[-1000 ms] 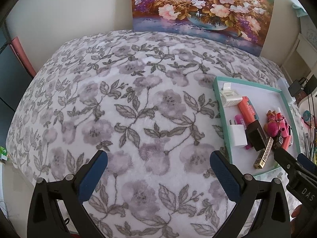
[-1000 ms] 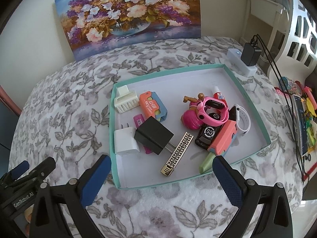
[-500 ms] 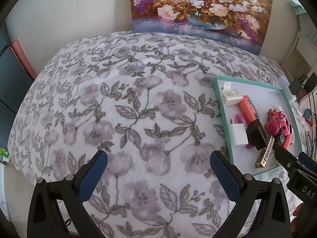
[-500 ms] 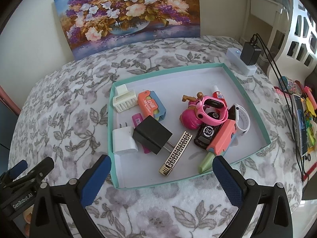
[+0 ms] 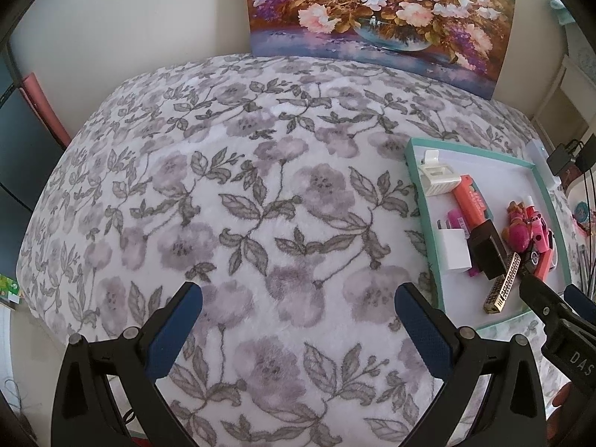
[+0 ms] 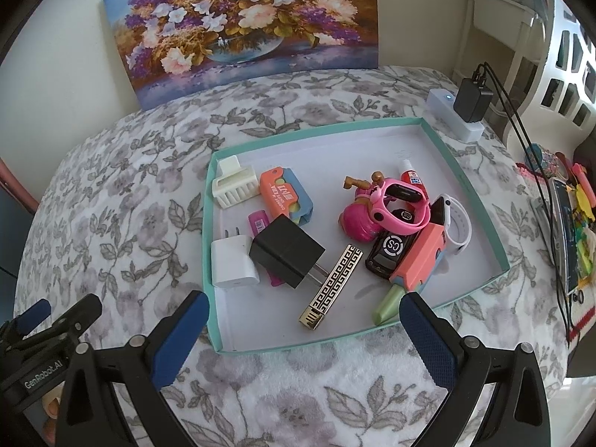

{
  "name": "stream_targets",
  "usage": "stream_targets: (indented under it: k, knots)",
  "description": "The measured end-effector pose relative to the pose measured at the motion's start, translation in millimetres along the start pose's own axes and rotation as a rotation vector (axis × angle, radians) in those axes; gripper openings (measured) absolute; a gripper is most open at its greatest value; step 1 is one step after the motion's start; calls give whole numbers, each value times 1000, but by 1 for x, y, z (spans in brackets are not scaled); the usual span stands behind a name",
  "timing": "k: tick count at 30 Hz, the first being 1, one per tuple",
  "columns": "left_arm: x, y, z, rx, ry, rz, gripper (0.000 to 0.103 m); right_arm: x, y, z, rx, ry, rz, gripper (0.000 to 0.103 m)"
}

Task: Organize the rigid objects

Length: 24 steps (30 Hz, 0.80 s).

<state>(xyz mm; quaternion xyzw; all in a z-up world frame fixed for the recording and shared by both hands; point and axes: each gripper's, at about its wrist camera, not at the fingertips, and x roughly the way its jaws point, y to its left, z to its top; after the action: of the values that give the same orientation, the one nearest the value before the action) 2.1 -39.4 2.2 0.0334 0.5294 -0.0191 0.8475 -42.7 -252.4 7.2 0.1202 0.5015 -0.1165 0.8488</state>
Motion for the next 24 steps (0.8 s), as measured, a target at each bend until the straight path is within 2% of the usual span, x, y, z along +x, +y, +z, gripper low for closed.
stream_targets:
  k: [24]
  knots:
    - [6, 3, -1, -16, 28, 20, 103, 2, -3, 0, -3, 5, -3, 103]
